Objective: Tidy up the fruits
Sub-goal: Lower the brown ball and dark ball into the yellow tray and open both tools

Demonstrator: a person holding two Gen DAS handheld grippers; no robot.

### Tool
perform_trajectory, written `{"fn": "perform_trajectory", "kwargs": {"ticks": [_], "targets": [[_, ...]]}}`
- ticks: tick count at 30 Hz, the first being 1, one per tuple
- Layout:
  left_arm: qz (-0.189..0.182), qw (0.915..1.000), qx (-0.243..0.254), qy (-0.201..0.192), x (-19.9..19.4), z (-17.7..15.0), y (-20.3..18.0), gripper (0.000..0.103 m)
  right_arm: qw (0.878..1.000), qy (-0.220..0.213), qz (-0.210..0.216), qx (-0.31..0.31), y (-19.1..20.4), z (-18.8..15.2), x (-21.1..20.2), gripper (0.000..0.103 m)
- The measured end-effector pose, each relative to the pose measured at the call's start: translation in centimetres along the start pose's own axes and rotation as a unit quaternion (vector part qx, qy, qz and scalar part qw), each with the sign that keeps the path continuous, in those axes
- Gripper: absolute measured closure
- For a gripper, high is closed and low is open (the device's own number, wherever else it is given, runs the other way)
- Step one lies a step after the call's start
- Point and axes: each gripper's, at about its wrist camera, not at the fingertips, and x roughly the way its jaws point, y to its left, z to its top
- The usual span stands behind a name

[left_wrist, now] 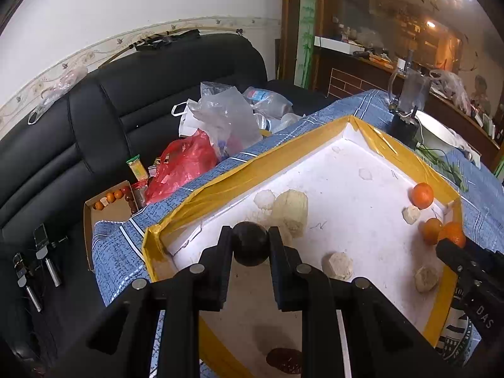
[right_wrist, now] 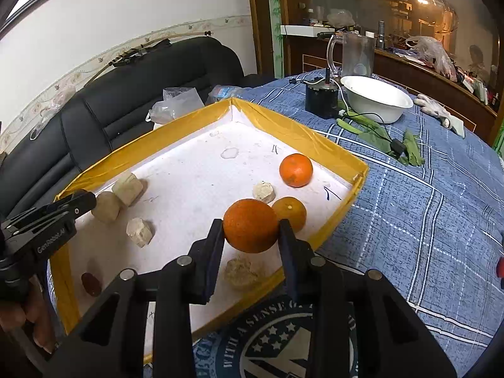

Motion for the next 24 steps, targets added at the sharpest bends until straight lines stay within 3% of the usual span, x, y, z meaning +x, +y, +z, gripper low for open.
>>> {"fn": "perform_trajectory", "kwargs": {"ticks": [18, 24], "targets": [[0.007, 1.0000, -0.004, 0.001, 0.4, 0.4, 0.5, 0.082, 1.000, 0.009, 0.000, -0.007, 0.5, 0.6, 1.2, 0.066], [0.008, 0.9997, -0.024, 0.001, 0.4, 0.4, 1.3, 0.074, 1.000, 0.018, -0.004, -0.010, 0.5, 0.7, 1.7, 0.065]]}}
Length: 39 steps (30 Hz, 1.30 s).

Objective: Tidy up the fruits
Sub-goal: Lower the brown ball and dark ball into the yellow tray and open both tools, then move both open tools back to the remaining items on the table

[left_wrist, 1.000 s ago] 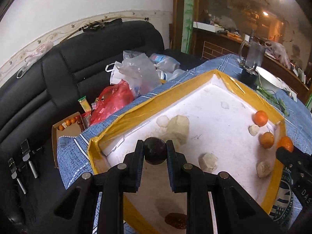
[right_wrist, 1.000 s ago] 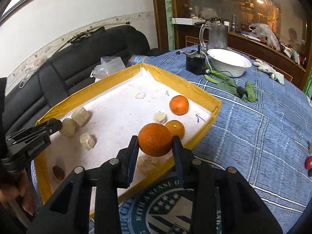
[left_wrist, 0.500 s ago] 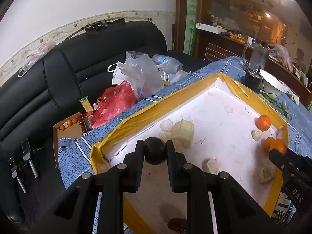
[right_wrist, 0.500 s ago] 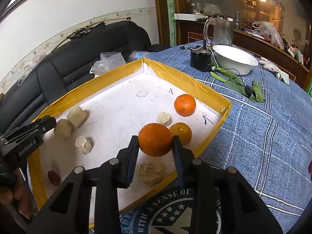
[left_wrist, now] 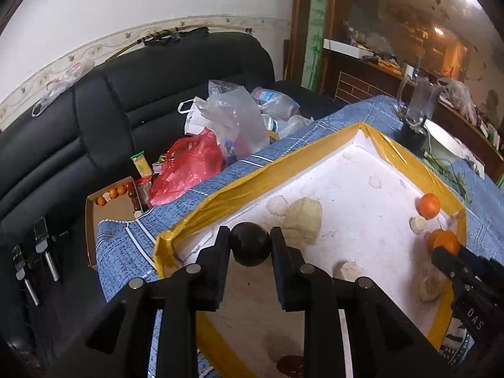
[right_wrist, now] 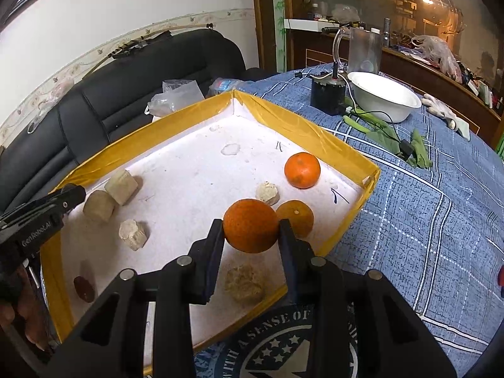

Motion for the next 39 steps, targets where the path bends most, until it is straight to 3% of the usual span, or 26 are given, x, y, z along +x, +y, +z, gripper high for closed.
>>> {"fn": "perform_trajectory", "kwargs": {"ticks": [3, 5, 8, 9, 16, 20, 23, 32, 39], "targets": [[0.005, 0.9999, -0.014, -0.005, -0.3, 0.1, 0.6, 0.039, 1.000, 0.009, -0.009, -0.004, 0.1, 0.1, 0.3, 0.062], [-0.005, 0.9997, -0.023, -0.008, -0.6, 0.1, 0.8, 0.038, 1.000, 0.006, -0.011, -0.012, 0.3, 0.1, 0.2, 0.037], [0.011, 0.9997, -0.014, -0.019, -1.3, 0.1, 0.6, 0.026, 0.999, 0.000, -0.021, -0.024, 0.7, 0.2, -0.3, 0.016], [0.019, 0.9994, -0.016, -0.025, -1.6, 0.1, 0.7, 0.023, 0.999, -0.005, -0.027, -0.028, 0.7, 0.2, -0.6, 0.016], [0.028, 0.9977, -0.034, -0.051, -3.3, 0.4, 1.6, 0.022, 0.998, -0.031, -0.060, -0.016, -1.3, -0.1, -3.8, 0.014], [0.027, 0.9978, -0.023, -0.057, -4.2, 0.2, 1.0, 0.020, 0.997, -0.036, -0.064, -0.007, -2.2, -0.3, -5.3, 0.000], [0.025, 0.9977, -0.010, -0.062, -4.9, -0.1, 0.4, 0.019, 0.998, -0.030, -0.051, -0.007, -2.5, -0.7, -6.2, 0.000], [0.010, 0.9969, 0.016, -0.077, -6.9, -0.6, -1.6, 0.017, 0.996, -0.047, -0.072, 0.006, -4.3, -2.6, -9.4, 0.000], [-0.020, 0.9948, 0.060, -0.080, -7.6, -2.0, -5.3, 0.008, 0.993, -0.040, -0.106, 0.041, -8.7, -5.7, -11.5, 0.000]]}}
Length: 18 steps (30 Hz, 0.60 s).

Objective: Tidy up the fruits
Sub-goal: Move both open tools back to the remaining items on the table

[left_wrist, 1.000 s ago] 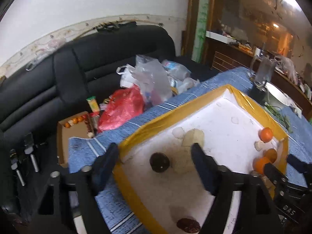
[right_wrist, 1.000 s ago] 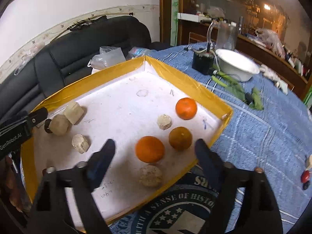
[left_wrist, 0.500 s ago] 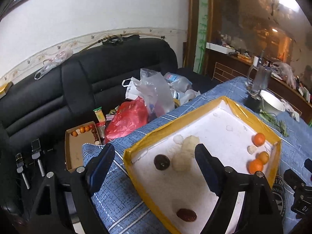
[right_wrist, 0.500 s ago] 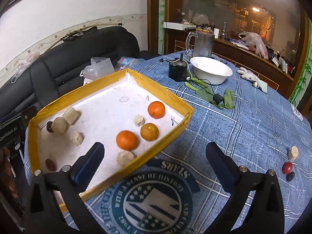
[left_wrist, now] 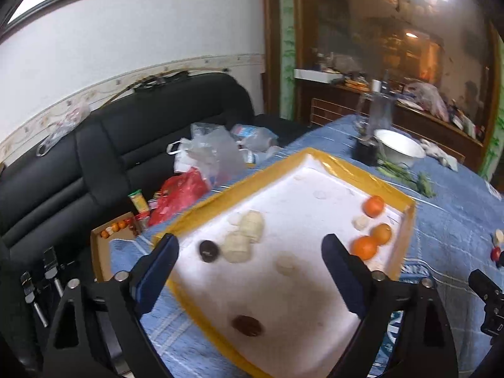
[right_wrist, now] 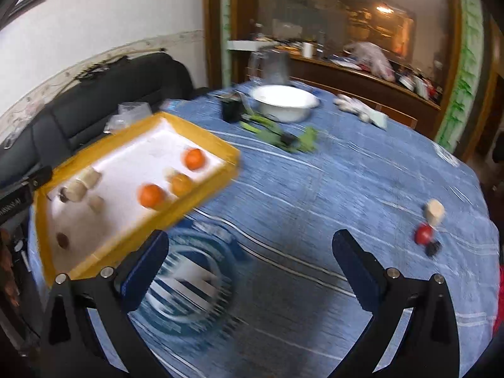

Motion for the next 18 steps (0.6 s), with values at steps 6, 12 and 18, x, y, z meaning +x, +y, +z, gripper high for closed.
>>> {"fn": "perform_trajectory", "kwargs": {"ticks": [6, 12, 18], "targets": [[-0.046, 0.9972, 0.059, 0.010, 0.1, -1.2, -5.6, 0.007, 0.995, 0.020, -0.062, 0.070, -8.6, -4.3, -1.0, 0.000], [-0.097, 0.9867, 0.130, 0.012, -0.1, -2.1, -12.3, 0.007, 0.978, 0.051, -0.138, 0.151, -18.2, -6.8, -0.8, 0.010], [-0.135, 0.9735, 0.185, 0.005, -0.3, -2.5, -17.7, 0.007, 0.973, 0.076, -0.143, 0.163, -21.9, -6.0, 2.5, 0.030]]}}
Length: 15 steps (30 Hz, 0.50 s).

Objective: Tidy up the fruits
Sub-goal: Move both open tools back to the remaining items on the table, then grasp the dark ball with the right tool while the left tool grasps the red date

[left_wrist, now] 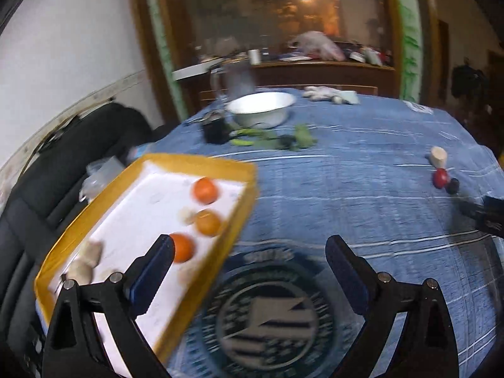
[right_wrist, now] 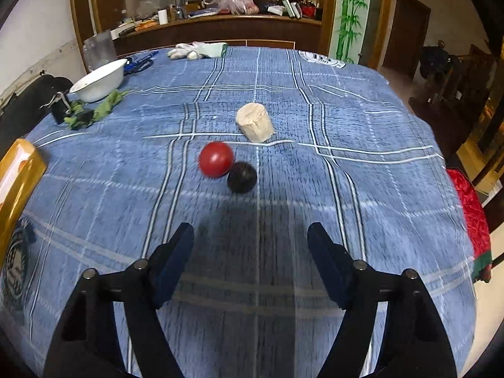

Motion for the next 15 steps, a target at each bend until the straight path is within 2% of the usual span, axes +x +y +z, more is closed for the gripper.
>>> {"fn": "perform_trajectory", "kwargs": {"ticks": [3, 5, 6, 7, 8, 12, 15], "targets": [[-0.018, 0.9998, 0.008, 0.000, 0.9, 1.0, -1.8, 0.007, 1.000, 0.004, 0.003, 0.002, 0.0, 1.2, 1.7, 0.039], [-0.035, 0.9993, 0.011, -0.004, 1.4, 1.6, -3.0, 0.007, 1.000, 0.007, 0.008, -0.002, 0.2, 1.9, 2.8, 0.057], [-0.044, 0.9989, 0.015, -0.005, 1.8, 2.0, -4.0, 0.007, 1.000, 0.002, 0.007, -0.004, 0.3, 2.2, 3.1, 0.061], [-0.055, 0.9983, 0.018, -0.007, 2.1, 2.3, -4.8, 0.007, 1.000, 0.001, 0.012, -0.001, 0.1, 2.6, 3.2, 0.078], [-0.070, 0.9973, 0.020, -0.009, 2.3, 2.6, -5.5, 0.007, 1.000, 0.001, 0.017, 0.003, -0.1, 2.8, 3.3, 0.081], [-0.137, 0.9899, 0.035, -0.011, 3.4, 3.7, -9.9, 0.008, 1.000, -0.001, 0.016, 0.014, -1.8, 2.4, 2.7, 0.082], [-0.183, 0.9818, 0.050, 0.001, 4.7, 4.3, -14.0, 0.018, 0.999, -0.009, 0.011, 0.039, -4.1, 1.7, 1.7, 0.081]]}}
